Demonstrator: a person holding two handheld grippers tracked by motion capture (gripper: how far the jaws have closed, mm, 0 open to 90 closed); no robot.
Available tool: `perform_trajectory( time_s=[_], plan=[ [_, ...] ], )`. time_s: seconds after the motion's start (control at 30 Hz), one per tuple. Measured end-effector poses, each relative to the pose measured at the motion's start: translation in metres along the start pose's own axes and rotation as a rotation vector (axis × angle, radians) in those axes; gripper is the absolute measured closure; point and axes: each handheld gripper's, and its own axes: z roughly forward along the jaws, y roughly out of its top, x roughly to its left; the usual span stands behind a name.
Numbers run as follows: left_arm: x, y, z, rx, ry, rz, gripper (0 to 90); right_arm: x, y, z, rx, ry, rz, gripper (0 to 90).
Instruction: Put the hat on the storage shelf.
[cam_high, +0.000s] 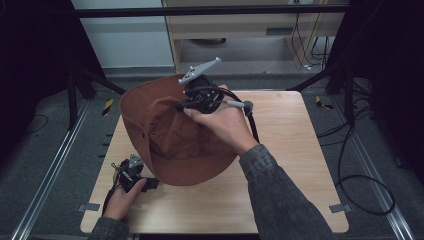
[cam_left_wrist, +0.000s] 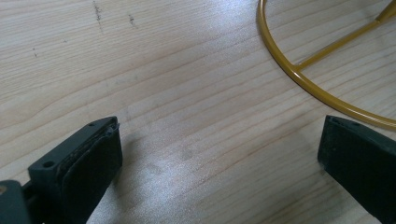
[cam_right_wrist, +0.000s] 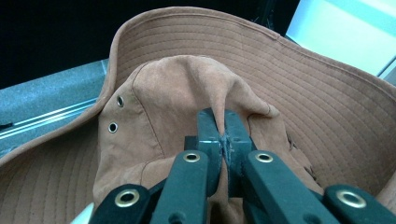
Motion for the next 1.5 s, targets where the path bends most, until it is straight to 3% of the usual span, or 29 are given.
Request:
perform_trajectory(
  time_s=[1.07, 1.3, 1.5],
  plan=[
    [0.0, 0.0, 0.0, 0.0, 0.0, 0.0, 0.0, -0.001, -0.013, 0.007, -0.015, 0.036, 0.019, 83.2],
    [0.0, 0.0, 0.0, 0.0, 0.0, 0.0, 0.0, -0.001, -0.013, 0.005, -0.019, 0.031, 0.022, 72.3],
    [0.0, 0.0, 0.0, 0.0, -0.002, 0.002, 0.0, 0.003, -0.013, 0.003, -0.005, 0.006, 0.009, 56.2]
  ],
)
